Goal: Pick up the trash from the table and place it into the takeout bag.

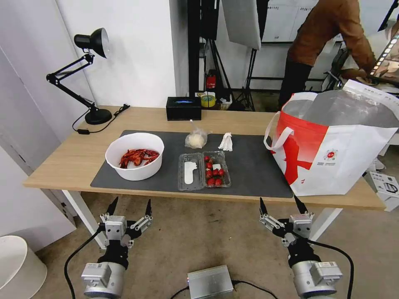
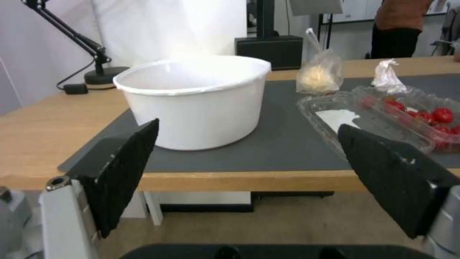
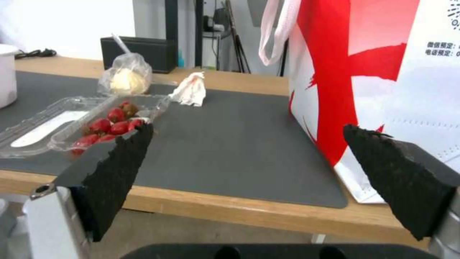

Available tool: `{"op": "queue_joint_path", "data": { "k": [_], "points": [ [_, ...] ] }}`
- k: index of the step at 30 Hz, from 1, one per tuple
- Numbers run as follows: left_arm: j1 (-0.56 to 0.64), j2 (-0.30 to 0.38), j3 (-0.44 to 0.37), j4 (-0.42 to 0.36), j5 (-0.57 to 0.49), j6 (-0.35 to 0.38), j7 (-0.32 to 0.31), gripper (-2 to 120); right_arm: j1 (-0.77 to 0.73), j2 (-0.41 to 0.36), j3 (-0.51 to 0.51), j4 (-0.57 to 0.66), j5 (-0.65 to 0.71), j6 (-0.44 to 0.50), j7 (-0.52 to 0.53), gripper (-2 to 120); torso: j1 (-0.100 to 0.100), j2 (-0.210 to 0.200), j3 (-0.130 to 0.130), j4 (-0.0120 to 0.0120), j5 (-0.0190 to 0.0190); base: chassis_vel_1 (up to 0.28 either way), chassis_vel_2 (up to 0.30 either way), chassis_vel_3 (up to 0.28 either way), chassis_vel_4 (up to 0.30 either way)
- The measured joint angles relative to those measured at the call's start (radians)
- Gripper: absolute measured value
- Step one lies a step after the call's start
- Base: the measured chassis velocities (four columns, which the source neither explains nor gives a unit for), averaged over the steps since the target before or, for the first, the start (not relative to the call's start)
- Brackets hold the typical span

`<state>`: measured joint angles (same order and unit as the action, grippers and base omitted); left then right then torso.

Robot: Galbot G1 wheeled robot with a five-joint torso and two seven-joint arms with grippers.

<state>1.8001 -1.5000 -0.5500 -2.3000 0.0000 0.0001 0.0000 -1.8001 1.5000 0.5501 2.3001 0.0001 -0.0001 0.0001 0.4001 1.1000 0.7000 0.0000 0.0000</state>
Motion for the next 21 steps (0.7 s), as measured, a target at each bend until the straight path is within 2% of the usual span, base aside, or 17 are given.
{"op": "queue_joint_path", "data": {
  "k": [21],
  "points": [
    [0.0, 0.0, 0.0, 0.0, 0.0, 0.0, 0.0, 100, 0.0, 0.0, 0.0, 0.0, 0.0, 0.0, 0.0, 100, 0.0, 0.0, 0.0, 0.0, 0.0, 0.0, 0.0, 0.0, 0.0]
  ]
}}
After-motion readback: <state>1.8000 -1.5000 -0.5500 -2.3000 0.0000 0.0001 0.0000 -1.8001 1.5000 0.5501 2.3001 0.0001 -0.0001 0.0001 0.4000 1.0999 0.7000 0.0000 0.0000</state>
